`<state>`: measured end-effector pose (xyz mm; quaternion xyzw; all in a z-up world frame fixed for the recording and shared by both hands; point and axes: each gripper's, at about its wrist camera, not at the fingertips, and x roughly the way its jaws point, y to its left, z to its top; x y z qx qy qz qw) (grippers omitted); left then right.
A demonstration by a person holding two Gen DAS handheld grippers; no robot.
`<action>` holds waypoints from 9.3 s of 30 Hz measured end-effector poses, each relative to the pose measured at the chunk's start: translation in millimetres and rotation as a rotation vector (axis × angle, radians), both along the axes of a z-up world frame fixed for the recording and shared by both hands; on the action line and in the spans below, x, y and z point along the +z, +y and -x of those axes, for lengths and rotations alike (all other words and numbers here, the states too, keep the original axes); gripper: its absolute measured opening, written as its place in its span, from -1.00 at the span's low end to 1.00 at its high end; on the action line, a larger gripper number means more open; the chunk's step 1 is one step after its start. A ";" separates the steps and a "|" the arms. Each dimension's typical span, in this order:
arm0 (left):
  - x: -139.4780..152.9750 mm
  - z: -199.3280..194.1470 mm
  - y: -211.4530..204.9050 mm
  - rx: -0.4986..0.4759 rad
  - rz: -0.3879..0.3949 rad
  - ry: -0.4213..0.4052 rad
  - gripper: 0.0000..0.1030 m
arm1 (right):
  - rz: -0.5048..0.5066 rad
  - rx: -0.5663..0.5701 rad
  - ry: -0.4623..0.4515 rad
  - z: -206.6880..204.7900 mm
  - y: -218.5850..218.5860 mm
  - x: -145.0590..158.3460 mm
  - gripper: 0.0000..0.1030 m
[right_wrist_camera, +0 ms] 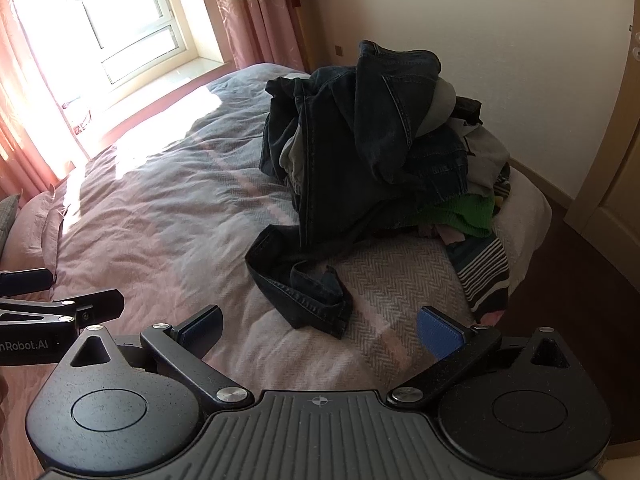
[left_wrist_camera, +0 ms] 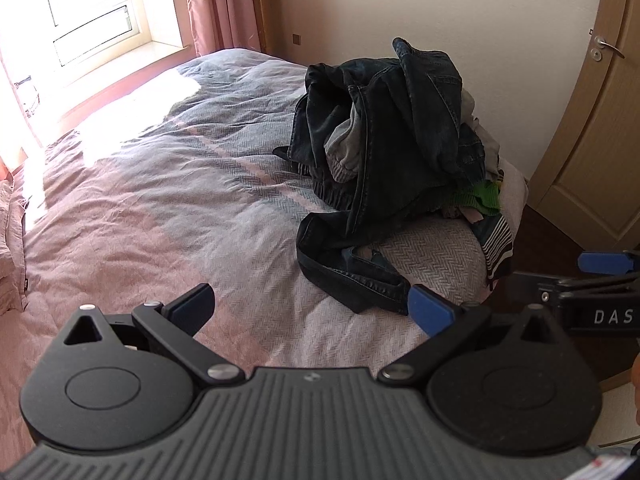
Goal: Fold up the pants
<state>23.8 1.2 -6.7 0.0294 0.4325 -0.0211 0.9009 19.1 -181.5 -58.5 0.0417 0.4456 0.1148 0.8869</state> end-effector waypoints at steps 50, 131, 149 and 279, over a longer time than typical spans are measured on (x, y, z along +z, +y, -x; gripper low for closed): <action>-34.6 -244.8 -29.6 0.071 0.018 0.021 0.76 | -0.099 -0.084 -0.198 -239.4 -64.0 -15.9 0.51; -61.9 144.6 369.9 0.642 0.161 0.174 -0.30 | -0.118 0.734 0.203 47.9 359.7 -27.9 0.41; -114.0 214.5 314.7 0.908 0.172 0.300 -0.30 | -0.033 0.847 0.338 12.2 326.8 -110.2 0.41; -299.1 457.8 700.2 1.323 0.603 0.173 -0.21 | 0.011 -0.051 0.242 7.9 242.7 -179.0 -0.76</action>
